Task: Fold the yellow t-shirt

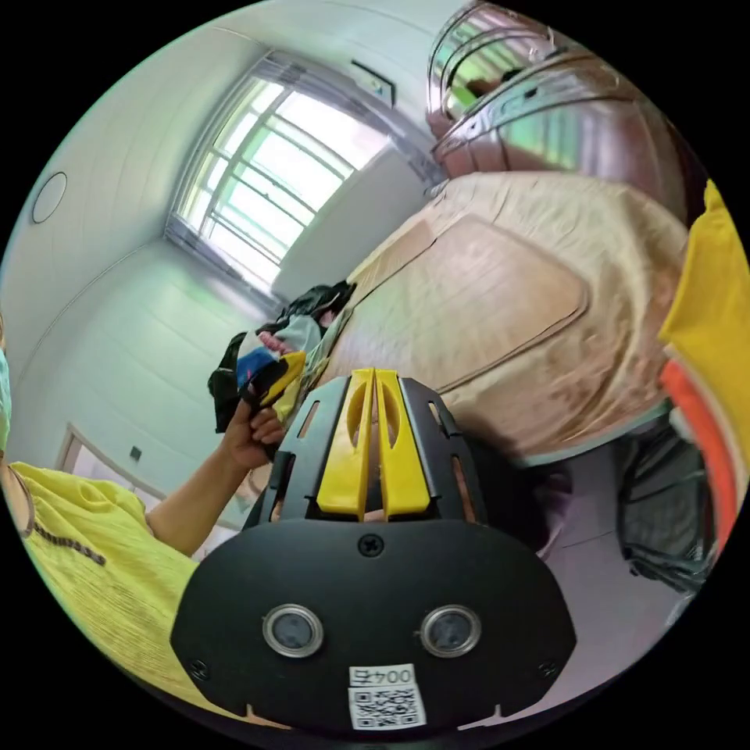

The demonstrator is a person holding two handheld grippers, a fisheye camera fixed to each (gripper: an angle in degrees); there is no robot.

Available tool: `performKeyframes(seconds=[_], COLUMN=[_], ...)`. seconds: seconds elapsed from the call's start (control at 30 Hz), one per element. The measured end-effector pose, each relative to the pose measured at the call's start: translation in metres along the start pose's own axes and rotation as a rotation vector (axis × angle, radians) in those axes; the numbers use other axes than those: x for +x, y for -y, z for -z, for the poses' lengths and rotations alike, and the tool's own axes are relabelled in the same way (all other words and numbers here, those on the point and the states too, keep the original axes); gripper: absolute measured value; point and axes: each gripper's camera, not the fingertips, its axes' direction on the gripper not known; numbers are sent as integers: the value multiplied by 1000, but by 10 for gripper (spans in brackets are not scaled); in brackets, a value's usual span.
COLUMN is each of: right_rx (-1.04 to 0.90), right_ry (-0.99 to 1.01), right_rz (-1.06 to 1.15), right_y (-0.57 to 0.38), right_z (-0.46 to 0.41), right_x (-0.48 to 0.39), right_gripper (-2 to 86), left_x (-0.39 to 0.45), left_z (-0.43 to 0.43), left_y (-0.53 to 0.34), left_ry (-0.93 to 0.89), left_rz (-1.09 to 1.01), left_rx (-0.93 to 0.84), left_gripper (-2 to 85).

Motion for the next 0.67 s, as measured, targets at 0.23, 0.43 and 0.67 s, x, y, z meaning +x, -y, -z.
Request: performKeyframes(seconds=[0.23, 0.43, 0.67], right_rx=[-221, -415, -484], right_ry=[-70, -118, -191], right_rz=[60, -3, 28], right_y=[-23, -32, -48], right_z=[-89, -146, -171], right_x=[57, 131, 189], right_gripper=[-8, -7, -7], left_x=[-29, -28, -7], left_z=[189, 278, 283], left_y=[-21, -32, 14], left_ry=[361, 582, 705], left_rz=[131, 243, 323], left_rx=[112, 157, 37], left_gripper=[73, 114, 106])
